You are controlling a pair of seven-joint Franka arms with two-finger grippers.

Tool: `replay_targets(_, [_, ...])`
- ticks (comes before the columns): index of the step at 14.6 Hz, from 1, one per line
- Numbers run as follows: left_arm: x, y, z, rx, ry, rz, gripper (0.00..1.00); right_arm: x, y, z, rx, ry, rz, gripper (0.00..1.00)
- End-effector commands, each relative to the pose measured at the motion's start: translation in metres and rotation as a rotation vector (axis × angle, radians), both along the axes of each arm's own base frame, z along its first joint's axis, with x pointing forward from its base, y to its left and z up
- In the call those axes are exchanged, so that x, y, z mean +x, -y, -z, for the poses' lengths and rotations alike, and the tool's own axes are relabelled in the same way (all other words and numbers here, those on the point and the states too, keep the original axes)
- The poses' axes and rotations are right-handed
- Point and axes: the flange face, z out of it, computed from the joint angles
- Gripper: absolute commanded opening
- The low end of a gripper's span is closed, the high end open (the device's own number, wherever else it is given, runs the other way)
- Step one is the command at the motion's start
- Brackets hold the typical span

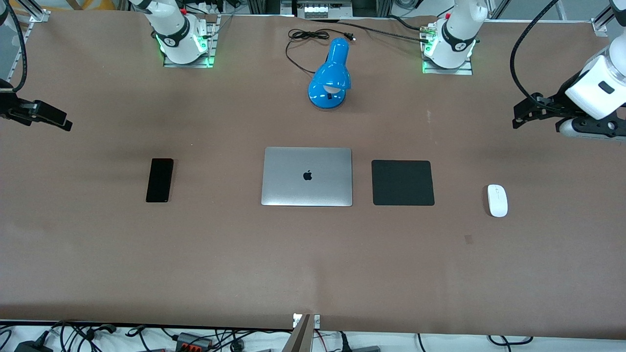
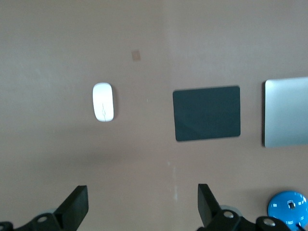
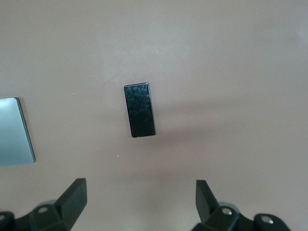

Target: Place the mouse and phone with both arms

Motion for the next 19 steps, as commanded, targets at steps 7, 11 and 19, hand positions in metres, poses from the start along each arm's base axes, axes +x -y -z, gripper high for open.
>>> replay_targets(7, [0.018, -0.032, 0.069, -0.004, -0.220, -0.059, 1.00, 0.067, -0.014, 0.144, 0.006, -0.157, -0.020, 1.00])
replay_targets(11, [0.049, -0.054, 0.122, -0.001, -0.253, -0.091, 1.00, 0.076, -0.029, 0.277, -0.014, -0.166, -0.053, 1.00])
replay_targets(19, [0.086, -0.107, 0.263, 0.077, -0.102, -0.048, 1.00, 0.020, -0.066, 0.381, -0.087, -0.123, -0.141, 1.00])
